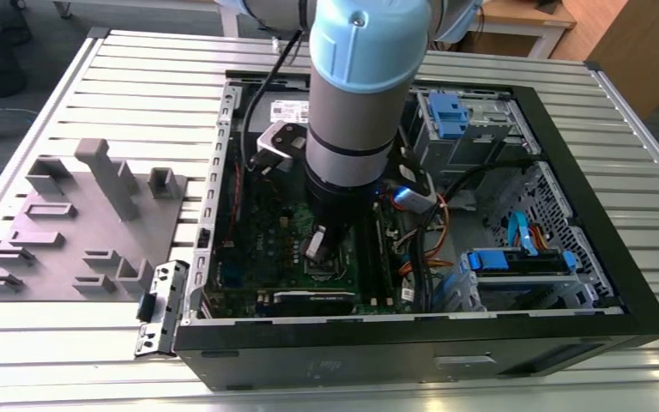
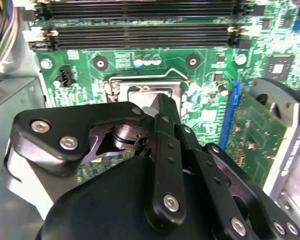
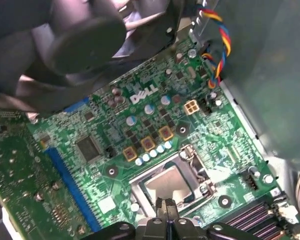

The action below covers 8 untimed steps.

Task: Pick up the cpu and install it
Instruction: 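Install the first cpu locking lever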

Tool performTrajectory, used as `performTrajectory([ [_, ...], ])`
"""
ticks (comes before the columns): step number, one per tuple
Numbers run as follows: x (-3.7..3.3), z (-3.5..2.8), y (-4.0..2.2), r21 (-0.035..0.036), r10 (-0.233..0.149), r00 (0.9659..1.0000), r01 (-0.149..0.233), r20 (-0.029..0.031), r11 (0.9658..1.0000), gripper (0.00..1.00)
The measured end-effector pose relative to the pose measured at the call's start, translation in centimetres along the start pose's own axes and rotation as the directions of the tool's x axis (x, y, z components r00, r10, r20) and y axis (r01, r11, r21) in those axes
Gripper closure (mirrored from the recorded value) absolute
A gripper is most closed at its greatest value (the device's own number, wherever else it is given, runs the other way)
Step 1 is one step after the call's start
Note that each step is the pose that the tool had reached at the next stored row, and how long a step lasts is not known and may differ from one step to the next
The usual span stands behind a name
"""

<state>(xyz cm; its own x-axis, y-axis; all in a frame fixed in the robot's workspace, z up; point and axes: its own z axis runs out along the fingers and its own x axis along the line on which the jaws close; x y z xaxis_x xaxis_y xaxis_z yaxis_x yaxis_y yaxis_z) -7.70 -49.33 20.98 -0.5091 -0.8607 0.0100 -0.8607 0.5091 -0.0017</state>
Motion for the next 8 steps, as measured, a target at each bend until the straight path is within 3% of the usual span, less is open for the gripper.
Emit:
performTrajectory([
  [4,-0.14,-0.08,0.13,-0.0006,0.000,1.0000,0.000,0.0074,1.0000,0.89],
  [6,-0.14,-0.47,0.15,-0.0037,0.000,0.9999,0.000,0.0130,1.0000,0.89],
  [8,-0.14,-1.07,0.14,-0.0043,0.000,0.9999,0.000,0.0140,1.0000,0.89],
])
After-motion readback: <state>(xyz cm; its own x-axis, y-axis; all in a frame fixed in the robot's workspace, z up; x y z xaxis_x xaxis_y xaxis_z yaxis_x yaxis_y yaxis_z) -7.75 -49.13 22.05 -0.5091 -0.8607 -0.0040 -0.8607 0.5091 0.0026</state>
